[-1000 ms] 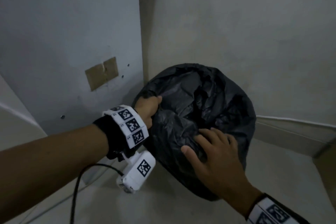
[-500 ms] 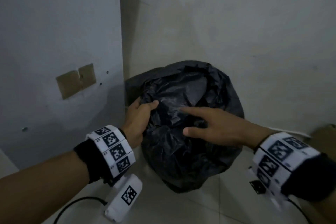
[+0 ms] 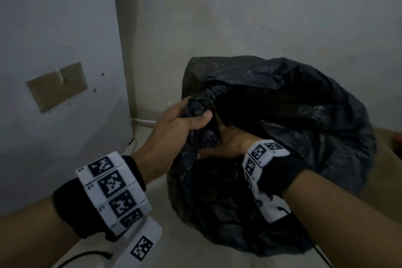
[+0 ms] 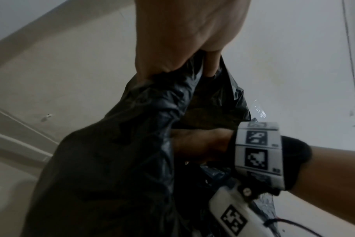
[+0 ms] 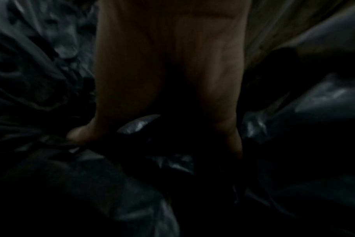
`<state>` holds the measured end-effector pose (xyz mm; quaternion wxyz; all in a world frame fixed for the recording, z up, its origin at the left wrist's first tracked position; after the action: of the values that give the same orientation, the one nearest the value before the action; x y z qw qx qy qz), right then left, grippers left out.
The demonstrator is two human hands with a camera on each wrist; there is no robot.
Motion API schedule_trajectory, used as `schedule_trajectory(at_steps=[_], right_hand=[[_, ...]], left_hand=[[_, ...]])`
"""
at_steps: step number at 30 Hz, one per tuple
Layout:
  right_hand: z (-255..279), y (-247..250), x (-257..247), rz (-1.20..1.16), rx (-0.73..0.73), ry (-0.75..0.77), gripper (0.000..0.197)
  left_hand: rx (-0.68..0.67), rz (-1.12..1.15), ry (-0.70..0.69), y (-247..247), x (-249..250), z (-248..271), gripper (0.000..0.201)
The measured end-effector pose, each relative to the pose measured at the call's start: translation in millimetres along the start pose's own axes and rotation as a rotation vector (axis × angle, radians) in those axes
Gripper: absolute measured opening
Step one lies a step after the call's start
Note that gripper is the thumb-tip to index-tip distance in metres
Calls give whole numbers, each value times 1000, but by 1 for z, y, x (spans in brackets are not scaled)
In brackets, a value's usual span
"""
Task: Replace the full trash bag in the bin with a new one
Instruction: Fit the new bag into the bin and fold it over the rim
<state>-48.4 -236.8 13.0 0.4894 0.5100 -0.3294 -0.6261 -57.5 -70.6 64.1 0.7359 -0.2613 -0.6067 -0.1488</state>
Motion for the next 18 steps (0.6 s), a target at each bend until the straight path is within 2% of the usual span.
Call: schedule_trajectory(at_steps=[5, 8, 11, 14, 16, 18], right_hand=[[-4, -14, 14, 34, 65, -62, 124], [-1, -24, 20, 41, 41, -80, 118], [6, -26, 12, 33, 2, 12, 120], [19, -14, -4, -5, 100, 134, 113], [28, -11, -8, 139, 93, 134, 109], [33, -15, -1, 338, 24, 85, 110]], left_hand=[[-47, 37, 27, -4, 0, 4, 18], [-27, 14, 19, -2, 1, 2, 18], [7, -27, 26, 2, -4, -2, 17], [28, -68, 27, 7, -4, -4, 19], [24, -94, 30, 10, -3, -5, 21], [32, -131, 35, 12, -1, -4, 21]])
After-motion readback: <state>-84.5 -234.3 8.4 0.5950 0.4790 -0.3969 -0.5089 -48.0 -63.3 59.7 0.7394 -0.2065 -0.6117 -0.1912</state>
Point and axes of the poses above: each hand's wrist, its own z-axis away from the middle knuckle, its own y-axis out of the back of the hand, x = y × z, the point moved 3 cm from there along -z, towards the middle knuckle, and after that the axes turned 14 degrees about y, right-handed, at the moved point
